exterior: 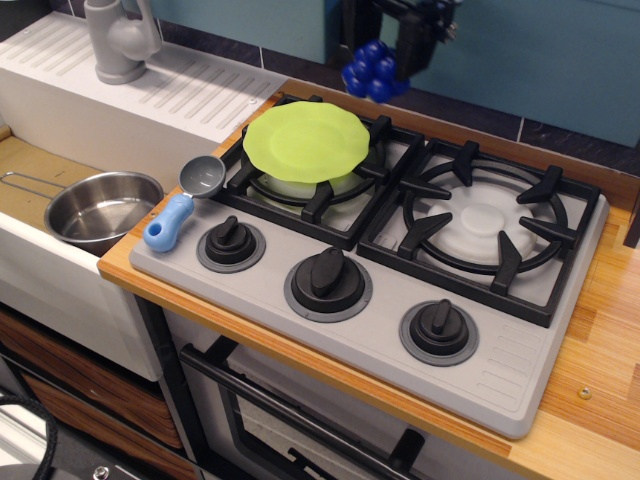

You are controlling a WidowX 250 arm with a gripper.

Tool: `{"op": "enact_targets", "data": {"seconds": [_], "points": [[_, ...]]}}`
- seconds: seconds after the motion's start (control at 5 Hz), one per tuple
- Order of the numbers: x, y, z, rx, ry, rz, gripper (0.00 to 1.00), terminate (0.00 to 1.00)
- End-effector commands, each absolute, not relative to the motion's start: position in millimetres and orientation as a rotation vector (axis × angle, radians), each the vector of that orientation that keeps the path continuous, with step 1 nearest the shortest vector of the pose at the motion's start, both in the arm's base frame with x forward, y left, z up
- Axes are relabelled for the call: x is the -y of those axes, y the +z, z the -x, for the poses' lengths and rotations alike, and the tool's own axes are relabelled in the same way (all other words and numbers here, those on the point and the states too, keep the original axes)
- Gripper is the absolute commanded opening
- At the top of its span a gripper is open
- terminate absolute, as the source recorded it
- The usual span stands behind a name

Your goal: Put blueberry on plate and spoon in pot or pan in sink

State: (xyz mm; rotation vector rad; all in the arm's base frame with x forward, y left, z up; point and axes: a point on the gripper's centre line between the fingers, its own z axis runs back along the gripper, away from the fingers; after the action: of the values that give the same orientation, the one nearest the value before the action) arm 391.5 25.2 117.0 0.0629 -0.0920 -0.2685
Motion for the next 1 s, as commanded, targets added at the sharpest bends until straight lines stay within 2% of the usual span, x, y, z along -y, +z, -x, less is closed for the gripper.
{"op": "enact_targets", "data": {"seconds": [0.0, 0.8], "points": [[-51, 134, -398, 0.139, -0.279, -0.077, 0.00, 0.00], [-84, 119, -389, 0.138, -0.284, -0.064, 0.00, 0.00]]}}
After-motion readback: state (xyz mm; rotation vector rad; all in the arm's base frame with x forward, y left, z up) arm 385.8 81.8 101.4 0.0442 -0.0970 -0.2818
